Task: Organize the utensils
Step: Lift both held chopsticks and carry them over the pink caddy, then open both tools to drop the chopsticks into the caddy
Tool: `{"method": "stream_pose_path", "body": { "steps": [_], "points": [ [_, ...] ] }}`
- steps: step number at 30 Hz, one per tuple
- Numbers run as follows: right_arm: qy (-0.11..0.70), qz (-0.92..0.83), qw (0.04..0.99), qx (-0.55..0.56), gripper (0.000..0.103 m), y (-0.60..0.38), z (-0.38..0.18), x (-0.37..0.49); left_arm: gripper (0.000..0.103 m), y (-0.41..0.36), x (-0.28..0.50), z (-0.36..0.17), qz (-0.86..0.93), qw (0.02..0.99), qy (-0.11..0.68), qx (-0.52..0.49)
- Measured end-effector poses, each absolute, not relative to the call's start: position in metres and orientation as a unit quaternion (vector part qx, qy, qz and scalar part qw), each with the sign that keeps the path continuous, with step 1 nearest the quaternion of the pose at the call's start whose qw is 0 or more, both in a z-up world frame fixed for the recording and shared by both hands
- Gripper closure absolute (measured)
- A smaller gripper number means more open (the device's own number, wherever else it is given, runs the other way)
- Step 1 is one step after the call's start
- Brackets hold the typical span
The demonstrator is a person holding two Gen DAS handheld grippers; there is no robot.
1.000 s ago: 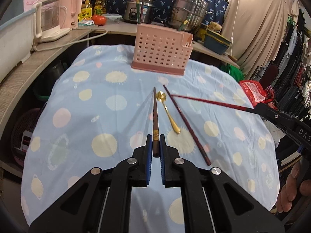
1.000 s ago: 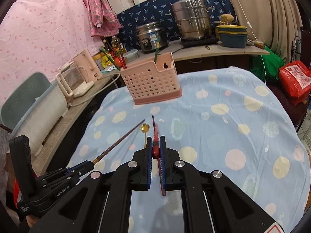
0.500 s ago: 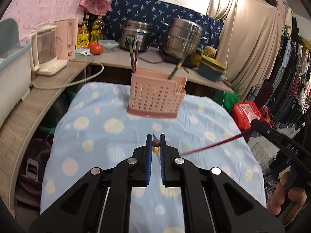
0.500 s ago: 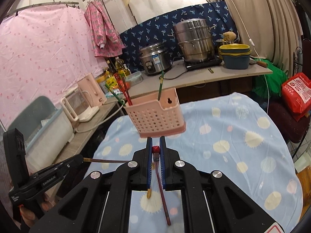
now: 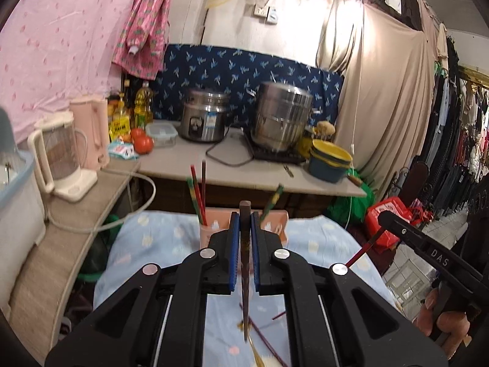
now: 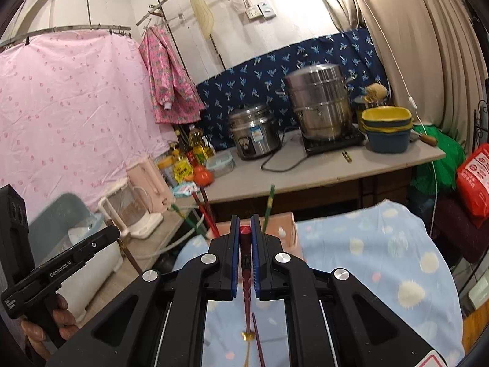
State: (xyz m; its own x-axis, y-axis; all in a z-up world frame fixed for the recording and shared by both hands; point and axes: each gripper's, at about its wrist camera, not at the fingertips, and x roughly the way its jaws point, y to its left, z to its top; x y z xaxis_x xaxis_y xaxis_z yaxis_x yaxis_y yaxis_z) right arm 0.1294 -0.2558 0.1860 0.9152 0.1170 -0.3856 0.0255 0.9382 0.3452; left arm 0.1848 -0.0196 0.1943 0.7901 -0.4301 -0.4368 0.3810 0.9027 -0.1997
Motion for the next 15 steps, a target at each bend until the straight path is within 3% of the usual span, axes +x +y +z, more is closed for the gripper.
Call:
{"method": "stream_pose_path", "body": {
  "steps": [7,15],
  "points": [
    [0.160,0.020,0.969,0.188,0.096,-0.265,0.226,0.184,0.096,-0.027,0.228,0.244,-0.202,0.962,0.176,-0.056],
    [0.135,0.004,0.970,0.202,0.096,-0.272,0.237,0.241,0.096,-0.038,0.272,0.259,-0.183,0.971,0.147,-0.047]
  ]
}}
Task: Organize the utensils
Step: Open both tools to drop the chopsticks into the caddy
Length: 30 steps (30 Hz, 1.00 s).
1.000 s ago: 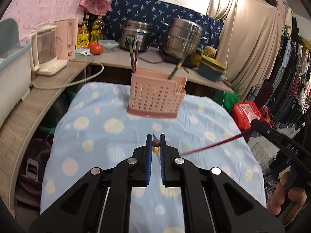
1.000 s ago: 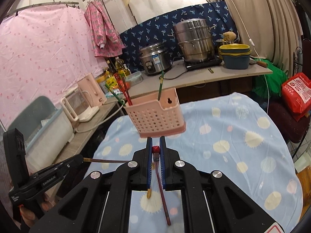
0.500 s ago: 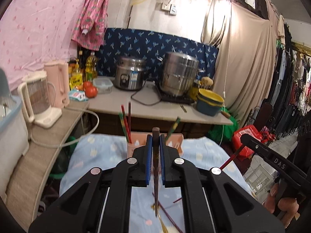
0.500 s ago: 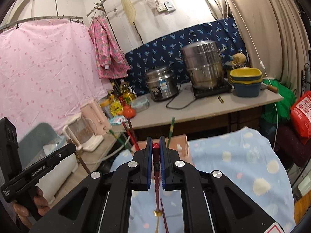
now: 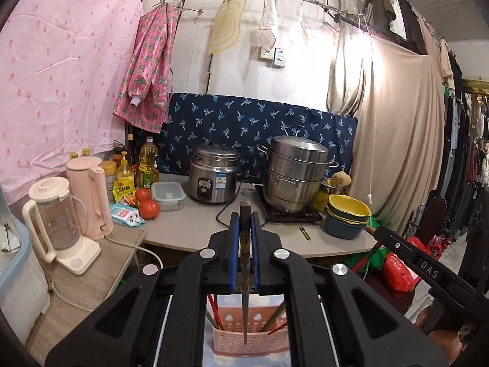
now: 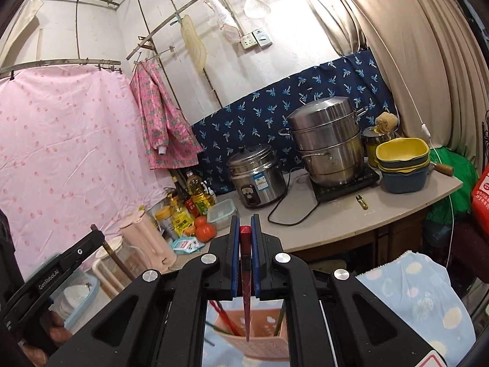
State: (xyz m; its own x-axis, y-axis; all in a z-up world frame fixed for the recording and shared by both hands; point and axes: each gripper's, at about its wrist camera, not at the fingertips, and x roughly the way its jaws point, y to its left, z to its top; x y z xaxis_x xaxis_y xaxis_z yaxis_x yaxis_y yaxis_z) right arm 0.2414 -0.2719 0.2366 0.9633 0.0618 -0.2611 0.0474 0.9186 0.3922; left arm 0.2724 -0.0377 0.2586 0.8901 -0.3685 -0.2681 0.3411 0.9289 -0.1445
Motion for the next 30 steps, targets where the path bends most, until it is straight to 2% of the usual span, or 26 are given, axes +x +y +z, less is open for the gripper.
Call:
{"method": "stream_pose_path", "body": {
  "steps": [8,19,20,22,23,30],
  "points": [
    [0.164,-0.003,0.961,0.222,0.096,-0.274,0.194,0.282,0.096,-0.040,0.303,0.237,-0.173,0.971,0.159,-0.046],
    [0.229,-0.006,0.948,0.221,0.095,-0.261,0.127,0.293,0.095,-0.041,0.321,0.184,-0.172,0.962,0.206,-0.048],
    [0.230,-0.009,0.947,0.224,0.091,-0.262,0.124,0.292,0.090,-0.040,0.322,0.180,-0.167,0.962,0.210,-0.050],
    [0.229,-0.016,0.946,0.228,0.074,-0.264,0.121,0.287,0.044,-0.037,0.321,0.172,-0.160,0.961,0.219,-0.059],
    [0.227,-0.019,0.946,0.231,0.061,-0.265,0.120,0.284,0.040,-0.035,0.319,0.170,-0.152,0.962,0.216,-0.063],
    [0.230,-0.021,0.946,0.230,0.060,-0.267,0.114,0.258,0.039,-0.031,0.305,0.159,-0.148,0.961,0.225,-0.064]
  ]
}}
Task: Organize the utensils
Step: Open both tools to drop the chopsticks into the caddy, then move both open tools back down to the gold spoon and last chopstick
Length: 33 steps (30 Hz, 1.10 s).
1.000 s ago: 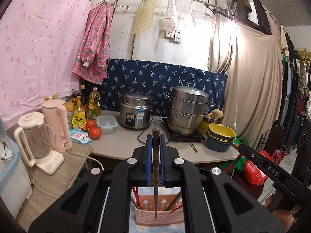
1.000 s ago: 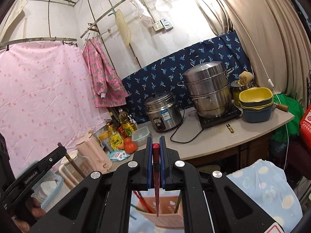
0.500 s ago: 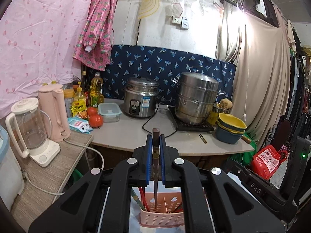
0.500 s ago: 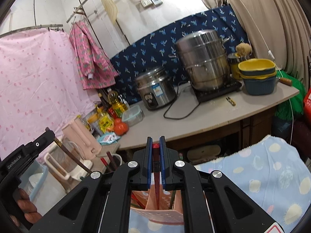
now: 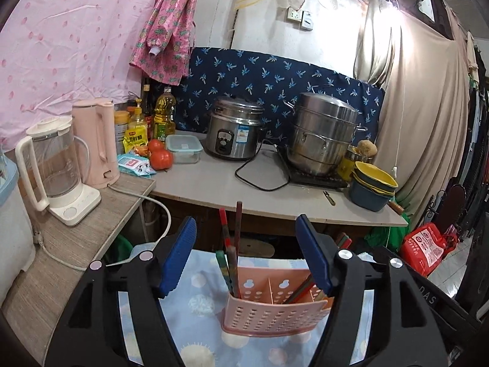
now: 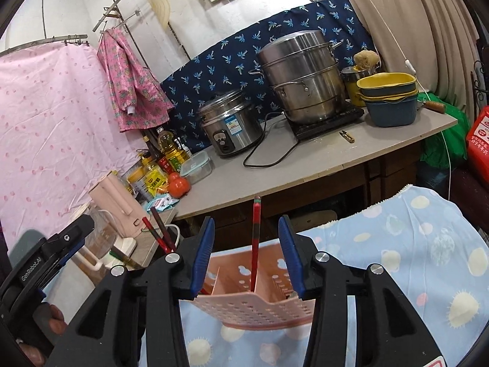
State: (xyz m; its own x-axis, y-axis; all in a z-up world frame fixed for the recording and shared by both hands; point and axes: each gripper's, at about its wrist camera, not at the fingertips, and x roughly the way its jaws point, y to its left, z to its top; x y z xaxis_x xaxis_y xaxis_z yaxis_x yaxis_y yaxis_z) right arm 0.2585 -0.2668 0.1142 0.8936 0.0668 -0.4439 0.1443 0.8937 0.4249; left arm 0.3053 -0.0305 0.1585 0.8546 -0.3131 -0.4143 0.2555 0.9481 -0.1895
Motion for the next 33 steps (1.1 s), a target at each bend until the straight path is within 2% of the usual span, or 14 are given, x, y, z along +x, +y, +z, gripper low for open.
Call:
{"method": "stream_pose_path", "body": {
  "steps": [22,33],
  "points": [
    [0.284,-0.004,0.940,0.188,0.060,-0.234,0.079,0.158,0.039,-0.030,0.217,0.114,-0.157,0.947,0.277,-0.042],
    [0.348,-0.001,0.926,0.147,0.060,-0.213,0.029,0.097,0.039,-0.026,0.163,0.056,-0.154,0.928,0.339,-0.027]
  ]
}}
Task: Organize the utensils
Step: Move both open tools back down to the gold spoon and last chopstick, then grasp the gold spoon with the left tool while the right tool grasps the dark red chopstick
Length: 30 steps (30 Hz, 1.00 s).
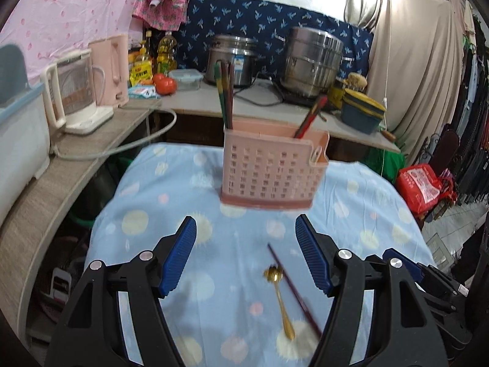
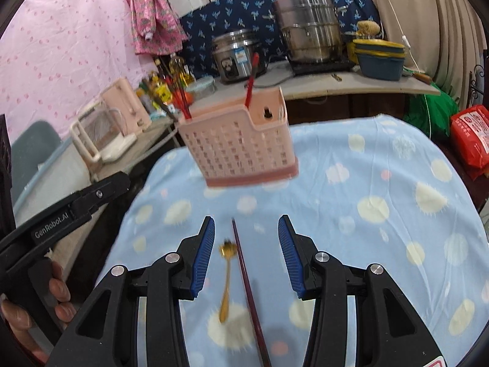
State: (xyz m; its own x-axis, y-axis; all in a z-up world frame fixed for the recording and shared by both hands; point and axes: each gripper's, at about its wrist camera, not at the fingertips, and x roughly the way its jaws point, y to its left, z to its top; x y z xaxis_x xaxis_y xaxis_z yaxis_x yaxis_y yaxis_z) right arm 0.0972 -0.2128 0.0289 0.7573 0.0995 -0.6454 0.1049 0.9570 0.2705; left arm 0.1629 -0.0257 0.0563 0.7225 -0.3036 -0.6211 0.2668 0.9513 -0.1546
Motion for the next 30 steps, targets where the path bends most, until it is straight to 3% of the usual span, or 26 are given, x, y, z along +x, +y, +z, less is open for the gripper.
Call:
{"method": "stream_pose_path", "body": {
  "steps": [15,21,30],
  "points": [
    [0.444,0.000,0.890,0.100,0.066,-0.187,-0.061,0.028,0.040,-0.013,0.103,-0.034,-0.146,0.889,0.434,-0.020],
    [0.454,-0.003,0.887,0.087,0.077,-0.184,-0.069,0.026,0.040,-0.009,0.090,-0.045,-0.144,0.885,0.443,-0.017],
    [0.456,-0.001,0.887,0.080,0.084,-0.182,-0.072,0.030,0.040,-0.011,0.084,-0.055,-0.145,0.879,0.454,-0.007]
  ]
}}
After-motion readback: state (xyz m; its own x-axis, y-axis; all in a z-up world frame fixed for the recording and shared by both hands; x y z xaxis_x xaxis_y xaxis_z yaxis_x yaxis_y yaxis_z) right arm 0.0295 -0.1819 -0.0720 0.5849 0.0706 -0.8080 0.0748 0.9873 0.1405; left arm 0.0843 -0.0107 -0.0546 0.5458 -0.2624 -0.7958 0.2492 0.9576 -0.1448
